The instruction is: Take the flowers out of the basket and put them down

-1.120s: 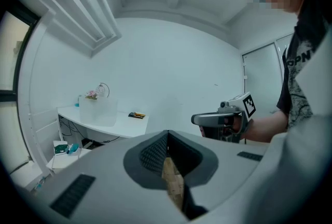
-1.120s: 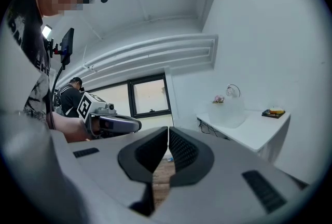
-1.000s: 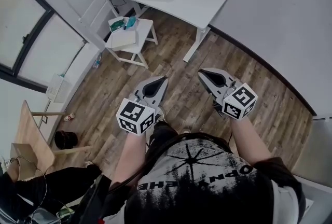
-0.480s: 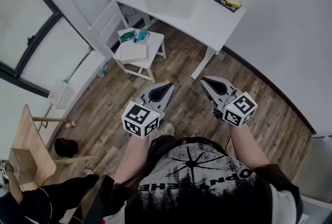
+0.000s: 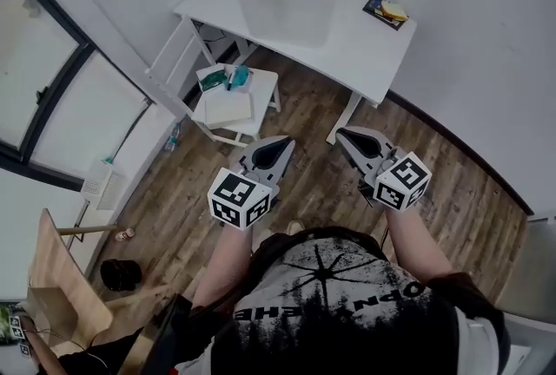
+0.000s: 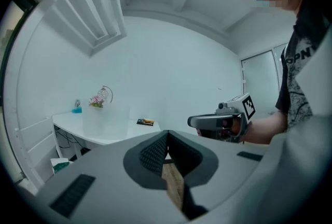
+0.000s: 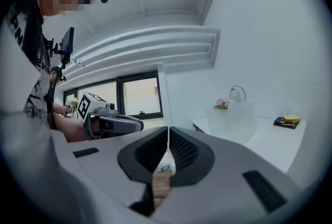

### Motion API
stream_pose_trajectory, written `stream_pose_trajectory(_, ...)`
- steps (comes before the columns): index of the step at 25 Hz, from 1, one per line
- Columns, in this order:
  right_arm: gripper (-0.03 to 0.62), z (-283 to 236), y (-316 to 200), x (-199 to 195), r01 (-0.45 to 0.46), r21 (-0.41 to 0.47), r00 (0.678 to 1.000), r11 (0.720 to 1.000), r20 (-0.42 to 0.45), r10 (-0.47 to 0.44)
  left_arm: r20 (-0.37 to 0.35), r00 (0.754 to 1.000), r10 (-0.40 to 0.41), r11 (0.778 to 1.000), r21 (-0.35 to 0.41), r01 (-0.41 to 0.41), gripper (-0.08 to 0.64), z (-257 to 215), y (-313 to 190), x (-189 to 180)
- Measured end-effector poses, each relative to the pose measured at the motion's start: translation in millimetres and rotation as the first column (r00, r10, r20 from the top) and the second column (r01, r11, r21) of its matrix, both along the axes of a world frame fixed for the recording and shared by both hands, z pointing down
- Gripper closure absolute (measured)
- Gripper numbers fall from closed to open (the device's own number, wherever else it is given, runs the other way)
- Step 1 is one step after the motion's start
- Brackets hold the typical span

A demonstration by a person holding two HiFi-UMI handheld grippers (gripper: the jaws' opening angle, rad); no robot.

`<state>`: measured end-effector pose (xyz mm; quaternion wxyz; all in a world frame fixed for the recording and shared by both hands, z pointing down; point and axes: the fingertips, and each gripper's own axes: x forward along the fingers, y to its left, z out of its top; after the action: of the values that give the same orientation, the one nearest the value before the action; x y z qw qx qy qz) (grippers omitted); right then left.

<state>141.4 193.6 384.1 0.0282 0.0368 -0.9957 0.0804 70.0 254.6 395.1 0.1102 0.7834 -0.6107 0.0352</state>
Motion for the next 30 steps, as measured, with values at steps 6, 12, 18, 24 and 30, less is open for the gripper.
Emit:
stream_pose_trajectory(6,0.574,7.4,-7.0,-42.6,-0.012,0.007,1.000,1.000,-0.021,0.012,-0.028,0.999,0.021,1.000,-0.001,-0.021,0.545,12.4,-8.3,-40.6)
stream_pose_trajectory(12,0.572,12.3,-8.3,-77.3,-0.004,0.026,0.999,1.000,-0.043,0.005,-0.062,0.997,0.039,0.999,-0.004,-0.039,0.545,23.1,-17.0,-66.6)
stream_pose_trajectory(18,0.574,15.5,-19.7,-97.7,0.006,0.059,0.996,0.998,-0.084,-0.001,-0.073,0.996,0.048,0.999,-0.008,-0.049,0.545,25.7,-32.9,-84.0)
stream_pose_trajectory(24,0.572,31.3,-40.8,-109.0,0.006,0.036,0.995,0.999,-0.098,-0.002,-0.072,0.997,0.038,0.999,-0.029,-0.040,0.545,36.3,-48.9,-98.8)
stream_pose_trajectory(30,0.572,37.1,-81.1,-126.5,0.031,0.002,0.995,1.000,-0.092,-0.031,-0.072,0.997,0.003,0.998,-0.056,-0.007,0.545,47.0,-87.6,-119.5)
